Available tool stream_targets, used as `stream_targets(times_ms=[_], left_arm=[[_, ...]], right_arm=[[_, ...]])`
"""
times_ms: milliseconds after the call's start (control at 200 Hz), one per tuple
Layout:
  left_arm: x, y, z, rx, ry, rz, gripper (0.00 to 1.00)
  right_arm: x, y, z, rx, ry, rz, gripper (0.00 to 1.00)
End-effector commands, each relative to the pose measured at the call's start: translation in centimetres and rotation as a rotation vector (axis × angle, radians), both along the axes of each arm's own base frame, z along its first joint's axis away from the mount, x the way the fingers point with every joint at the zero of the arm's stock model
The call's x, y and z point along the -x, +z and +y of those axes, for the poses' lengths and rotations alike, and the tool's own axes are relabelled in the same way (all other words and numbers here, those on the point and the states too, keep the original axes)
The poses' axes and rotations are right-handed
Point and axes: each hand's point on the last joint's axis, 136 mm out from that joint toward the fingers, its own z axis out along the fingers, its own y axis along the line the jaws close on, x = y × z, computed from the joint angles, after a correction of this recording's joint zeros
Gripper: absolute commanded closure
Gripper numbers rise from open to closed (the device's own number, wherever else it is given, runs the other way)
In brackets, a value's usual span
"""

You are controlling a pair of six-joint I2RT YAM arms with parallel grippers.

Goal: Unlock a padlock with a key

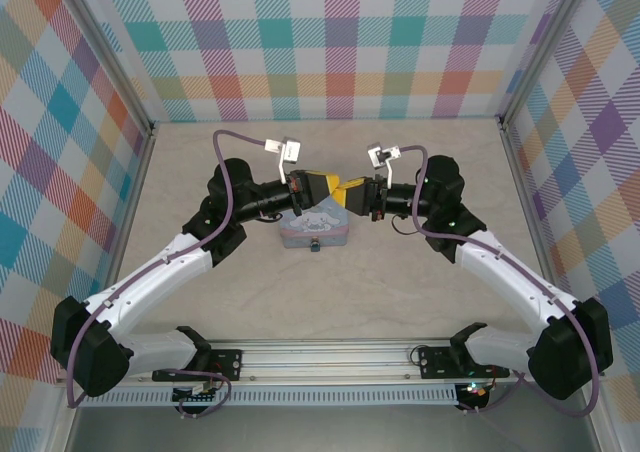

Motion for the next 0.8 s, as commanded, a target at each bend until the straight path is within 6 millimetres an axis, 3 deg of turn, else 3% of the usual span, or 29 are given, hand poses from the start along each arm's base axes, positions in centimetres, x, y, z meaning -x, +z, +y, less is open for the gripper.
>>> stream_targets(times_ms=[0, 300, 645, 795], left_arm=[[0.32, 1.55, -0.16, 0.035, 0.001, -0.038, 1.0], [0.18, 1.47, -0.1, 0.032, 0.011, -0.037, 1.0], [0.5, 1.61, -0.28, 0.035, -0.011, -0.044, 1.0], [0.54, 1.46, -0.27, 0.033, -0.011, -0.043, 1.0]], right_arm=[[0.7, 0.51, 0.01, -0.017, 0.021, -0.038, 0.82], [0.91, 0.07, -0.19, -0.008, 0.016, -0.03, 0.86], [0.53, 0.73, 0.0, -0.028, 0.013, -0.034, 0.86], [0.45, 0.94, 0.05, -0.032, 0.013, -0.033, 0.9]])
